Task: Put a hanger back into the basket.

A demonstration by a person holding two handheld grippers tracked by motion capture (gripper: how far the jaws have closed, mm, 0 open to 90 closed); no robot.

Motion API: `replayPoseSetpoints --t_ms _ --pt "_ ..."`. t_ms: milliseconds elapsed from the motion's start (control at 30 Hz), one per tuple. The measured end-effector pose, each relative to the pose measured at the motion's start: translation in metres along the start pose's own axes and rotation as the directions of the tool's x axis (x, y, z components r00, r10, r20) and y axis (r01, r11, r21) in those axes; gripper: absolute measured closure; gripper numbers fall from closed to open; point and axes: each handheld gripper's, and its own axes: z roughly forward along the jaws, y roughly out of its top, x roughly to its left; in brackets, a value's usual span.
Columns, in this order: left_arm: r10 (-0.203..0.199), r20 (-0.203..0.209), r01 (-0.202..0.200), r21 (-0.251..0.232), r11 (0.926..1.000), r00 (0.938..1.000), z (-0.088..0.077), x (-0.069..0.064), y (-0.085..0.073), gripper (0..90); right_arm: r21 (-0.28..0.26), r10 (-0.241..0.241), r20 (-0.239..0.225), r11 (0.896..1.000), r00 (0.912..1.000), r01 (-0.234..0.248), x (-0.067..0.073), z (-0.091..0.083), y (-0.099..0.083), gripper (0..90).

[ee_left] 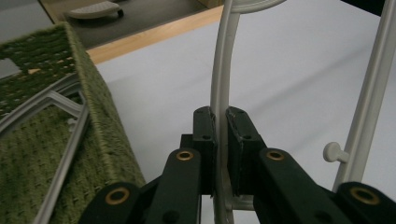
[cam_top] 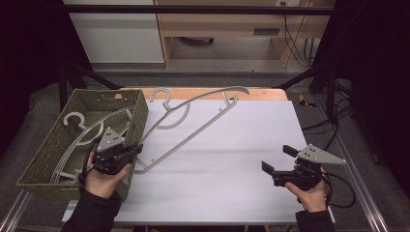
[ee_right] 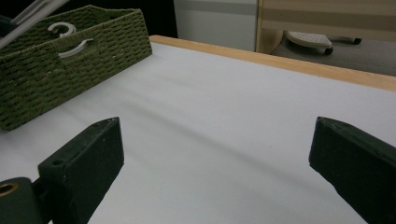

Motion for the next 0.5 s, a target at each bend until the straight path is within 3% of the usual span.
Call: replayPoseSetpoints --t_ms 333,500 --pt "-0.013 -0.075 0.011 -0.035 0.9993 0.9971 -0.021 0.030 0.005 82.8 -0.006 -0.012 0.006 1.000 0.9999 0.012 -0.001 -0.001 0.001 2.5" --pt "-0.015 -0.135 0.012 -0.023 0.9997 0.9907 -0.033 0.052 0.005 82.8 -0.002 -0.007 0.016 1.000 0.9999 0.007 -0.001 0.000 0.000 1.9"
